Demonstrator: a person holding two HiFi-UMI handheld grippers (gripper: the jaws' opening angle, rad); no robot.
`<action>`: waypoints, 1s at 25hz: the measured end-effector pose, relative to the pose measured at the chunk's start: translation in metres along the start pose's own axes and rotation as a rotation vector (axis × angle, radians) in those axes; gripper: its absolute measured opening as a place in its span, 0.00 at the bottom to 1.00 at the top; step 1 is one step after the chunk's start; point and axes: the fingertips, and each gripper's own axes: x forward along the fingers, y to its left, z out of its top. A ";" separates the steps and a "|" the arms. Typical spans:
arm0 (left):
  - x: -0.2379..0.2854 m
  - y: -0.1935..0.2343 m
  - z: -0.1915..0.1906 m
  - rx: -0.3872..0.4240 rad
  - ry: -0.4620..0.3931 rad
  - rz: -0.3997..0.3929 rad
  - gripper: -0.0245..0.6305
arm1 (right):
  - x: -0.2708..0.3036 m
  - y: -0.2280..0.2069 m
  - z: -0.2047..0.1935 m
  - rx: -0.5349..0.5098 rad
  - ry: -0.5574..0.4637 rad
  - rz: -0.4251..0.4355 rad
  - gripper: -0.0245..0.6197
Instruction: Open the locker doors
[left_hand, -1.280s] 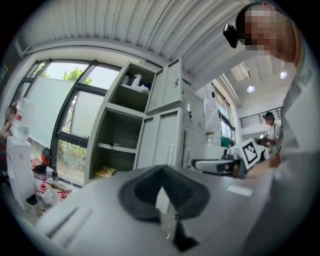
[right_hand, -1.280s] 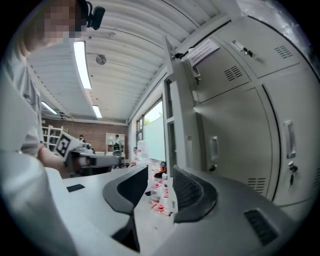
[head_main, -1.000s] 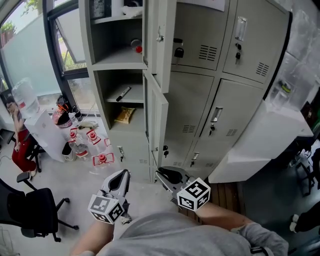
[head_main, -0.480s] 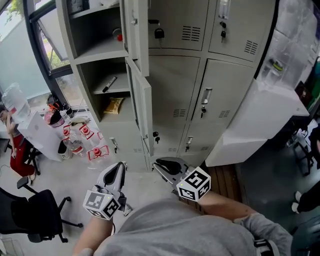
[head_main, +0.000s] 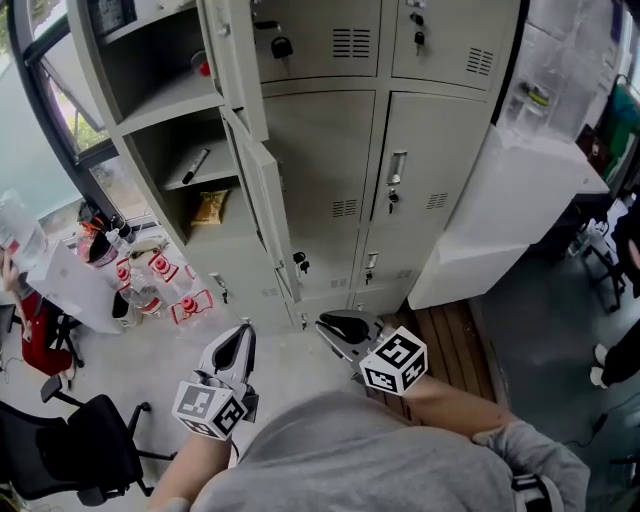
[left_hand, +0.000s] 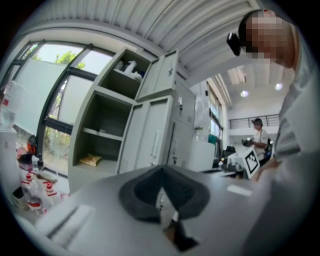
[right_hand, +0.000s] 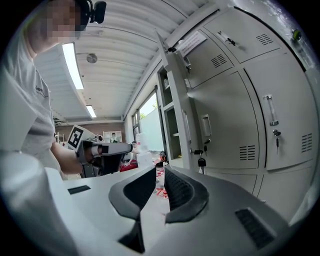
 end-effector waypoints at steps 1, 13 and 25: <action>0.001 0.001 -0.002 -0.001 0.006 -0.012 0.04 | 0.002 -0.001 -0.004 0.009 0.007 -0.010 0.12; -0.011 0.059 -0.033 -0.016 0.054 -0.169 0.04 | 0.057 0.006 -0.032 0.036 0.091 -0.158 0.12; -0.004 0.102 -0.094 -0.058 0.137 -0.243 0.04 | 0.104 -0.011 -0.072 0.048 0.190 -0.267 0.12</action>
